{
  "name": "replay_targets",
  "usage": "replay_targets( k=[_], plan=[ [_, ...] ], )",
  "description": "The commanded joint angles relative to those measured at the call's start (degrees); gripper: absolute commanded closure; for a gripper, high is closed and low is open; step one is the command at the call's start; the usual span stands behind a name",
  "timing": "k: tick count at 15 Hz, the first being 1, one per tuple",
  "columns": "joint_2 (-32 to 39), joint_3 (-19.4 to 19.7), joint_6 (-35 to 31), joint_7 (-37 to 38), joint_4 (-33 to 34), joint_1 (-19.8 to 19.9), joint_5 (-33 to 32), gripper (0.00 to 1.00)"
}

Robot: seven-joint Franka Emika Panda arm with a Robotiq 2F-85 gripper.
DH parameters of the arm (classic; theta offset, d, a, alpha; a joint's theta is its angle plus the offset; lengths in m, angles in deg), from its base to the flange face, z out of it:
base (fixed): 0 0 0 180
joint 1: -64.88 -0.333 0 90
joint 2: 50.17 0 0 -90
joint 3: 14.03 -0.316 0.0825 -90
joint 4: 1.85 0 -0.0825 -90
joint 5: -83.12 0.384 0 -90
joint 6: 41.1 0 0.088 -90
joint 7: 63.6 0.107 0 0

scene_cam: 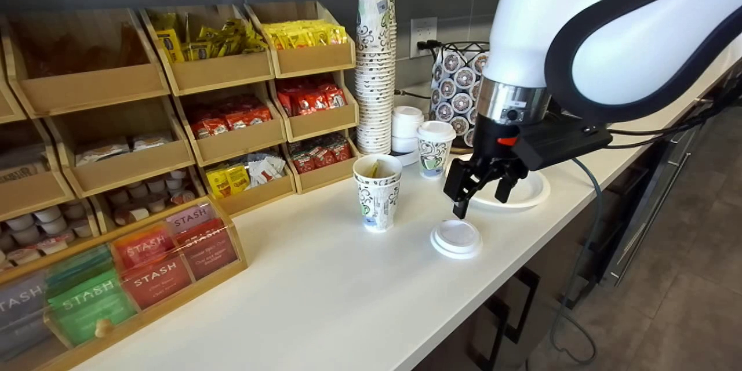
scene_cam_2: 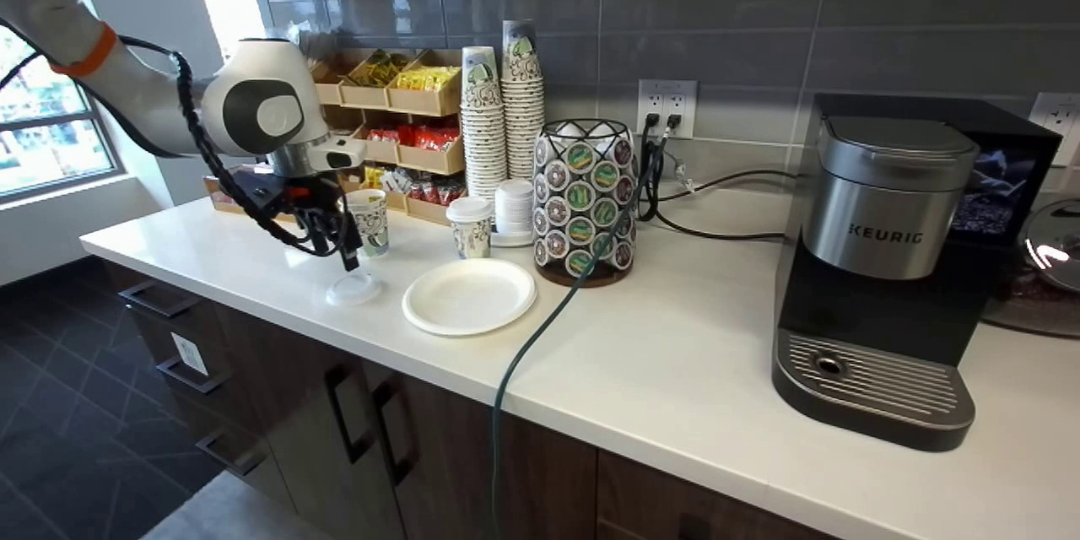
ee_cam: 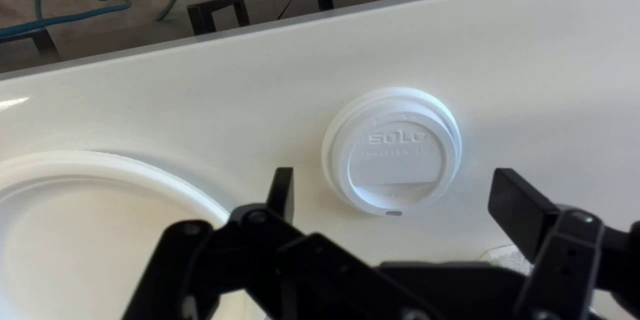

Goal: Pick up the white paper cup lid from the kitchen counter and put it on the paper cup

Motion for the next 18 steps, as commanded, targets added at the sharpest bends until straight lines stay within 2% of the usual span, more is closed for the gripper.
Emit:
replay_targets(
  k=[1,8,12,18],
  plan=[
    [4.79,1.12,-0.71,-3.06,2.9,-1.18,3.21,0.0],
    [8.79,1.56,-2.13,-3.59,4.82,-2.46,6.24,0.0],
    [10.62,4.52,-2.98,-0.11,6.27,-4.89,2.08,0.0],
    [12.84,6.13,-1.87,-0.05,8.54,-6.41,1.98,0.0]
  ],
)
